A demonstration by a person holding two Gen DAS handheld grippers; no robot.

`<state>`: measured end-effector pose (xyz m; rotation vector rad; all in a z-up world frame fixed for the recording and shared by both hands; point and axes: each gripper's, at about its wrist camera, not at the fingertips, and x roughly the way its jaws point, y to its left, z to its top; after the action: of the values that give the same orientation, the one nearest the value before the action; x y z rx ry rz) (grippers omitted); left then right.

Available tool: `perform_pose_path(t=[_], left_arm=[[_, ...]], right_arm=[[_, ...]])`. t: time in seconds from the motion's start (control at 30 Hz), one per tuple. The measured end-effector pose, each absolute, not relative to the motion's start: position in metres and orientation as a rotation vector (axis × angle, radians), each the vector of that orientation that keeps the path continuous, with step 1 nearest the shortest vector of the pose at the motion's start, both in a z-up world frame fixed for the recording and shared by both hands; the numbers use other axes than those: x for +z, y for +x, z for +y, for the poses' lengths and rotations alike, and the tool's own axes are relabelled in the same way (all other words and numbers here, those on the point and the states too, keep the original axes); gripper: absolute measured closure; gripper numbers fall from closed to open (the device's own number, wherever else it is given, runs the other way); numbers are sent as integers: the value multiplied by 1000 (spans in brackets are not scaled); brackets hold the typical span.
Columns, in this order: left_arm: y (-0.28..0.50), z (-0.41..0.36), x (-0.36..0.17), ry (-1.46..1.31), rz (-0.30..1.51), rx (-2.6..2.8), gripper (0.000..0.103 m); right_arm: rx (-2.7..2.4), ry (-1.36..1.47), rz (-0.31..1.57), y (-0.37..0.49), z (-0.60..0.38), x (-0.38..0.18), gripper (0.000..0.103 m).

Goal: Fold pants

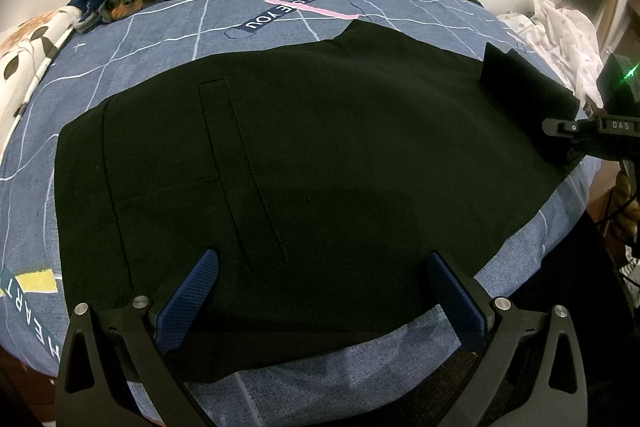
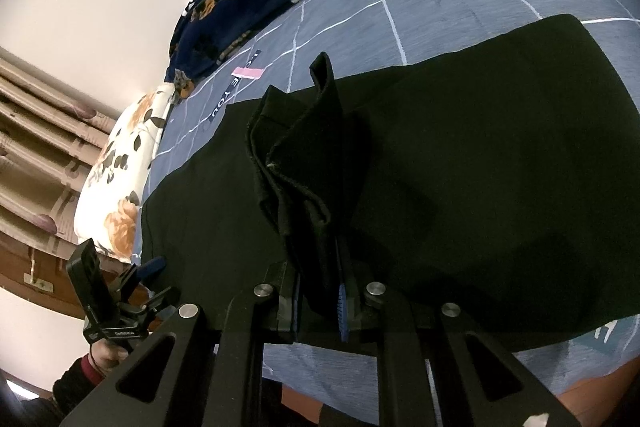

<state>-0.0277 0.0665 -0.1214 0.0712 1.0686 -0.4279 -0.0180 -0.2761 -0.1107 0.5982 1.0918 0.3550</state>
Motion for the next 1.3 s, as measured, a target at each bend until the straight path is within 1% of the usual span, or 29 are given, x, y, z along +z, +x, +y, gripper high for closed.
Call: perform_pose_path(t=[1.3], left_arm=[[-29,65,-122,73,1068,-428,0]], right_arm=[[362,579,1087,-21,-266,-110,87]])
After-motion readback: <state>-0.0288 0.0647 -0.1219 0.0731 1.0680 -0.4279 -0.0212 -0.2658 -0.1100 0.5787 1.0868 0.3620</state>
